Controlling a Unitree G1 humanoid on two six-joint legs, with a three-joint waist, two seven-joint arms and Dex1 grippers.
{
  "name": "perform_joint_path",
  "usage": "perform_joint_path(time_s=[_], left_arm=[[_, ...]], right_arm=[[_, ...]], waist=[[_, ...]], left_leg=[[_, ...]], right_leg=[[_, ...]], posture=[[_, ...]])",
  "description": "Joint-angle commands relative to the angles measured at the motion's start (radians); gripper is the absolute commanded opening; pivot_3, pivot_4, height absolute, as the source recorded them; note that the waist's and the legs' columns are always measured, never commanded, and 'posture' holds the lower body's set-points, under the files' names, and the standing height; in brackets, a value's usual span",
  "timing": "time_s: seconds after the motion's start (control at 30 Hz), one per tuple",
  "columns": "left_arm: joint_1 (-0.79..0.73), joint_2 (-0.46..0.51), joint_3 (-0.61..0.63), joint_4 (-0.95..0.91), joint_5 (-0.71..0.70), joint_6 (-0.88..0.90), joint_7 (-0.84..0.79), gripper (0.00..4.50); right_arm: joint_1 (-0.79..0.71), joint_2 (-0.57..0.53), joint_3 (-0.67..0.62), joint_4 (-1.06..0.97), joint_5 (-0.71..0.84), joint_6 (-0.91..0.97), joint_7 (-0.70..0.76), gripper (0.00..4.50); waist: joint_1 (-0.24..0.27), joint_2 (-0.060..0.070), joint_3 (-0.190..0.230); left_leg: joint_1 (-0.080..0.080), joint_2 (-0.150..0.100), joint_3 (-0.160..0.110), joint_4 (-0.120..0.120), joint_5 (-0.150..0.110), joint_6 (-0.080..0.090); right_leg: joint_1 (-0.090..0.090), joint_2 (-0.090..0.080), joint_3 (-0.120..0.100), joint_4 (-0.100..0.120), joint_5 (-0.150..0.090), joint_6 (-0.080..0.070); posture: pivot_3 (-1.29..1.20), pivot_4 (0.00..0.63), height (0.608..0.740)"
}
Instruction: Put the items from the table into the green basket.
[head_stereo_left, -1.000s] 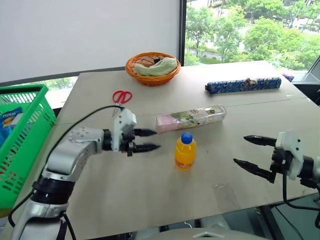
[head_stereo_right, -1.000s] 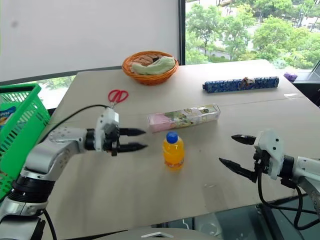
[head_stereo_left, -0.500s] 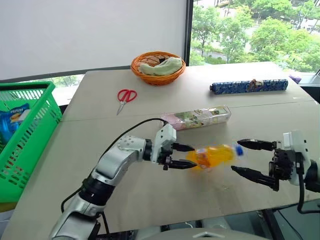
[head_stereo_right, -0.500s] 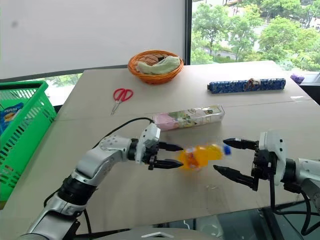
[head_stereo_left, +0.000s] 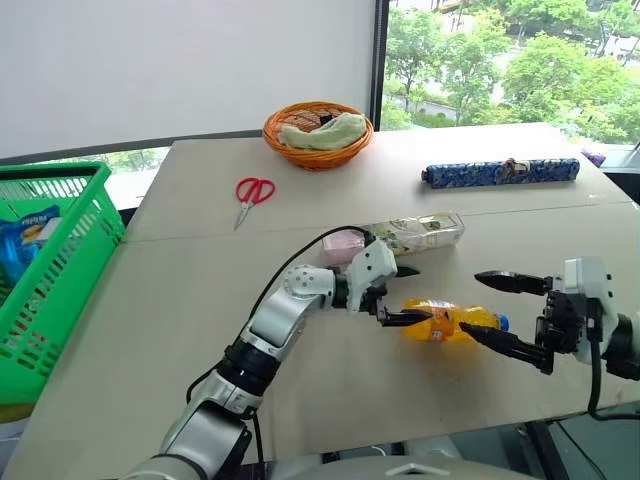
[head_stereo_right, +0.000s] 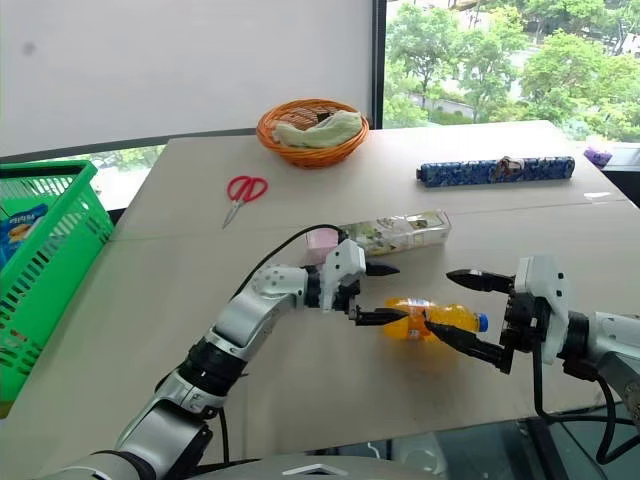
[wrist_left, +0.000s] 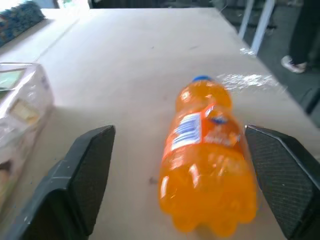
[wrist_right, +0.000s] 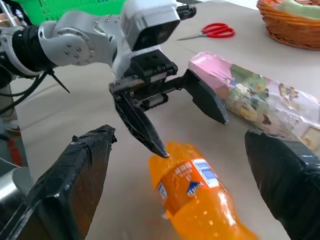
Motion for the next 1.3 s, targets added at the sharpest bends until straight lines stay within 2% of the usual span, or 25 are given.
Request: perform_joint_path(time_s=[0.03, 0.2, 0.43, 0.53, 0.63, 0.77, 0.87, 0.9, 0.93, 1.1, 1.17, 1.3], left_arm=[[-0.026, 0.038, -0.068, -0.033, 0.011, 0.053, -0.076, 4.36], [-0.08, 0.025, -0.127, 0.076, 0.126, -0.035, -0.044, 4.36], [-0.084, -0.031, -0.124, 0.146, 0.164, -0.064, 0.002, 4.36], [-0.079, -0.052, -0.109, 0.157, 0.165, -0.091, 0.023, 4.36], [-0.062, -0.083, -0.076, 0.142, 0.109, -0.069, 0.023, 4.36], [-0.049, -0.079, -0.065, 0.136, 0.103, -0.049, 0.018, 4.36], [-0.044, -0.056, -0.067, 0.134, 0.108, -0.039, 0.01, 3.55], [-0.041, -0.045, -0.069, 0.129, 0.11, -0.029, 0.006, 3.1], [-0.039, -0.038, -0.07, 0.126, 0.112, -0.022, 0.004, 2.95], [-0.04, 0.007, -0.079, 0.137, 0.174, -0.086, 0.036, 2.94], [-0.027, 0.025, -0.016, 0.114, 0.11, -0.06, 0.022, 2.94], [0.049, 0.093, 0.247, 0.018, -0.106, 0.026, 0.024, 2.94]], right_arm=[[0.019, 0.006, -0.049, -0.031, 0.007, -0.012, -0.009, 4.5], [0.104, -0.034, -0.079, -0.04, -0.029, 0.052, -0.039, 4.5], [0.218, -0.063, -0.114, -0.033, -0.115, 0.058, -0.033, 4.5], [0.216, -0.029, -0.118, -0.04, -0.096, 0.053, -0.048, 4.5], [0.213, -0.01, -0.114, -0.047, -0.087, 0.054, -0.051, 4.5], [0.212, 0.0, -0.104, -0.037, -0.111, 0.037, -0.047, 4.5], [0.207, 0.003, -0.1, -0.03, -0.118, 0.031, -0.039, 4.5], [0.204, 0.004, -0.097, -0.026, -0.121, 0.027, -0.037, 4.5], [0.201, 0.005, -0.095, -0.024, -0.123, 0.025, -0.035, 4.5], [0.177, 0.011, -0.072, -0.001, -0.131, 0.006, -0.024, 4.5], [0.157, 0.019, -0.061, -0.001, -0.121, 0.003, -0.026, 4.5], [0.105, 0.032, -0.028, -0.009, -0.104, 0.006, -0.028, 4.5]], waist=[[-0.007, 0.001, -0.001], [-0.008, 0.003, -0.002], [-0.031, 0.003, -0.002], [-0.043, 0.003, -0.002], [-0.056, 0.004, -0.003], [-0.063, 0.004, -0.003], [-0.069, 0.005, -0.003], [-0.07, 0.004, -0.003], [-0.074, 0.004, -0.003], [-0.088, 0.004, -0.003], [-0.089, 0.004, -0.003], [-0.109, 0.004, -0.003]], left_leg=[[0.0, 0.0, 0.0, 0.0, 0.0, 0.0], [0.0, 0.0, 0.0, 0.001, -0.001, 0.002], [0.0, 0.0, 0.0, 0.001, -0.001, 0.002], [0.0, 0.0, 0.0, 0.001, -0.002, 0.003], [0.0, 0.0, 0.0, 0.001, -0.002, 0.003], [0.001, 0.0, 0.0, 0.001, -0.002, 0.003], [0.001, 0.0, 0.0, 0.001, -0.002, 0.003], [0.001, 0.0, 0.0, 0.001, -0.002, 0.003], [0.001, 0.0, 0.0, 0.001, -0.002, 0.003], [0.001, 0.0, 0.0, 0.001, -0.002, 0.003], [0.002, 0.0, 0.0, 0.001, -0.002, 0.003], [0.004, 0.001, -0.002, 0.001, -0.001, 0.002]], right_leg=[[0.0, 0.0, 0.0, 0.0, 0.0, 0.0], [0.001, 0.0, 0.0, 0.0, 0.0, 0.0], [0.0, 0.0, 0.0, 0.0, 0.0, 0.0], [0.001, 0.0, 0.0, 0.0, 0.0, 0.0], [0.001, 0.0, 0.0, 0.0, 0.0, 0.001], [0.001, 0.0, 0.0, 0.0, 0.0, 0.001], [0.001, 0.001, 0.0, 0.0, 0.0, 0.001], [0.001, 0.001, 0.0, 0.0, 0.0, 0.001], [0.001, 0.001, 0.0, 0.0, 0.0, 0.001], [0.002, 0.002, 0.001, 0.0, 0.0, 0.001], [0.002, 0.003, 0.002, 0.0, 0.0, 0.001], [0.001, 0.007, 0.007, 0.002, 0.0, 0.001]], posture=[[-0.4, 0.0, 0.74], [-0.42, 0.0, 0.74], [-0.45, 0.0, 0.74], [-0.45, 0.0, 0.74], [-0.45, 0.0, 0.74], [-0.46, 0.0, 0.74], [-0.44, 0.0, 0.74], [-0.44, 0.0, 0.74], [-0.44, 0.0, 0.74], [-0.43, 0.0, 0.74], [-0.42, 0.0, 0.74], [-0.42, 0.0, 0.74]])
